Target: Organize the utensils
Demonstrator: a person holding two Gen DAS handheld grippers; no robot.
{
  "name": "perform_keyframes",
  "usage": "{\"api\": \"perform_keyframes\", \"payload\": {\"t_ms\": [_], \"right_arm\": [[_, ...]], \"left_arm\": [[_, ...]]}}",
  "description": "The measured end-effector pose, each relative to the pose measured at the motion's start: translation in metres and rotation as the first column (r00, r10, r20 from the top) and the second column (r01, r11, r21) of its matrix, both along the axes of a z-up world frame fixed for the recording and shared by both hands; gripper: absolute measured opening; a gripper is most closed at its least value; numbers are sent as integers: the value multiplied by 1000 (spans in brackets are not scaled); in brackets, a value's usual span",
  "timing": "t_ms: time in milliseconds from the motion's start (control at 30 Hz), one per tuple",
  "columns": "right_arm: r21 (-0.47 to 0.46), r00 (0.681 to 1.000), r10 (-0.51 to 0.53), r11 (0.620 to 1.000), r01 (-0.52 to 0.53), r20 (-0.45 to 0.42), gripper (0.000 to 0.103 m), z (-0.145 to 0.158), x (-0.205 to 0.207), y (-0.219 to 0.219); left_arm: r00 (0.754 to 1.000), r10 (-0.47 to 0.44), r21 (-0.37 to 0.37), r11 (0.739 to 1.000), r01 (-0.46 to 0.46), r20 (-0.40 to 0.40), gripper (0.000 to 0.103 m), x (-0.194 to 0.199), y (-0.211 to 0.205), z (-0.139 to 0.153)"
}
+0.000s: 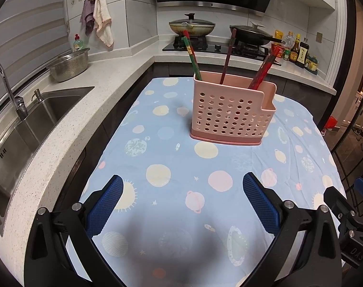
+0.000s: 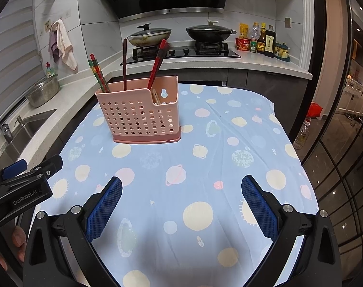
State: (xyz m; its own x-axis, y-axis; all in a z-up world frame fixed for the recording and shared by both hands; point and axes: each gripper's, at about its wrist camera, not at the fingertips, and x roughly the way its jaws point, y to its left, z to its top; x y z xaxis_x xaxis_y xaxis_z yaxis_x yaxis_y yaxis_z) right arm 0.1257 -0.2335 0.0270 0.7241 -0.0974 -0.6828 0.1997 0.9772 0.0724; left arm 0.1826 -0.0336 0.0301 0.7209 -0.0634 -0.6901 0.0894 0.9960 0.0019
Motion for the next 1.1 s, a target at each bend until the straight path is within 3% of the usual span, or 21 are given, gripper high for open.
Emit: {"api": "perform_keyframes", "payload": {"t_ms": [1100], "right_arm": [[-9,1000,3,1000,-3,-12,96,-3,1,1]], "left_arm": [[1000,-22,21,1000,22,-9,96,0,0,-5]]}}
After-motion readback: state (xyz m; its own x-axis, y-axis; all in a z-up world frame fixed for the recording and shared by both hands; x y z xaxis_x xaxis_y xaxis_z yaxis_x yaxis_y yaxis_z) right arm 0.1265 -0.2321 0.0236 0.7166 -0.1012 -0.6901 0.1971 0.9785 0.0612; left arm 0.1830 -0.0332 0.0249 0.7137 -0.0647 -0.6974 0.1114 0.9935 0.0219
